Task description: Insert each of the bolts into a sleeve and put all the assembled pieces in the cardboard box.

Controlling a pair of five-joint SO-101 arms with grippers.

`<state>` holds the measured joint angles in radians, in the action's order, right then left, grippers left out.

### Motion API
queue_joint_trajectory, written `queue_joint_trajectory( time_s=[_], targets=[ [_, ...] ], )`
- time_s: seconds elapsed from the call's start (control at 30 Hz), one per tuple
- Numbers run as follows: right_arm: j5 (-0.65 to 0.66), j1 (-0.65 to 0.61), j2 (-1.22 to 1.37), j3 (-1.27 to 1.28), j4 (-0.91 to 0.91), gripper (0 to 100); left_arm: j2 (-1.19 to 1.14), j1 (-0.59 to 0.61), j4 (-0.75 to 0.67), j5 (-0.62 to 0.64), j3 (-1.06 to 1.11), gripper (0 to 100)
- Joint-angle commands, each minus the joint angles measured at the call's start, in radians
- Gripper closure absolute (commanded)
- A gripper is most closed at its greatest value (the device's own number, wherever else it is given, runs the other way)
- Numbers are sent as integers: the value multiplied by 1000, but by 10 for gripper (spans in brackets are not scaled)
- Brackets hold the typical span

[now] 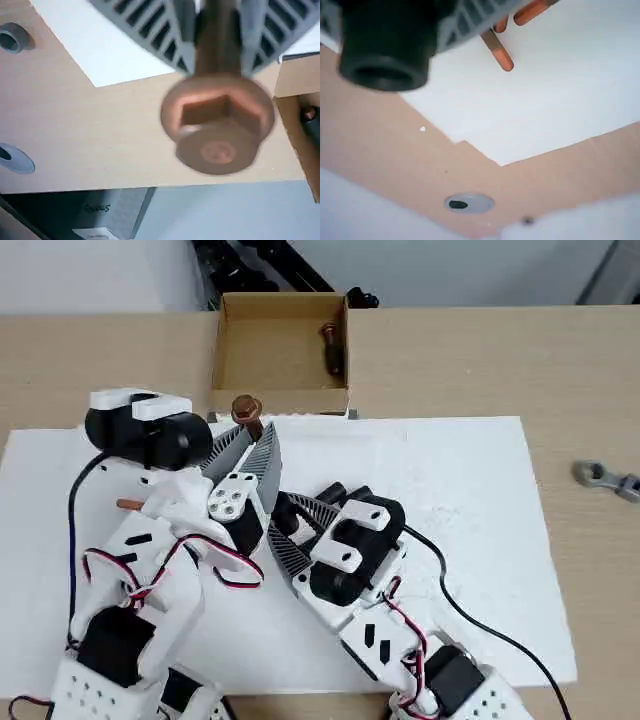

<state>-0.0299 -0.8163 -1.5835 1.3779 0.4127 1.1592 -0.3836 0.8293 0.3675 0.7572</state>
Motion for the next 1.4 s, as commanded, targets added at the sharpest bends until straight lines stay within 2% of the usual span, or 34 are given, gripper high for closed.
queue_joint_trajectory(
  time_s=[0.0, 0.4, 0.7, 1.37],
  targets=[
    [-5, -7, 4, -29, -1, 995, -41, -2, -5, 3, -8, 992],
    [-5, -7, 2, -29, 5, 995, -110, 6, 8, 3, -44, 993],
    [-5, -7, 2, -28, 5, 995, -120, 21, 242, -21, -271, 992],
    [20, -7, 4, -28, 5, 995, -117, -44, 287, 14, -269, 993]
  ],
)
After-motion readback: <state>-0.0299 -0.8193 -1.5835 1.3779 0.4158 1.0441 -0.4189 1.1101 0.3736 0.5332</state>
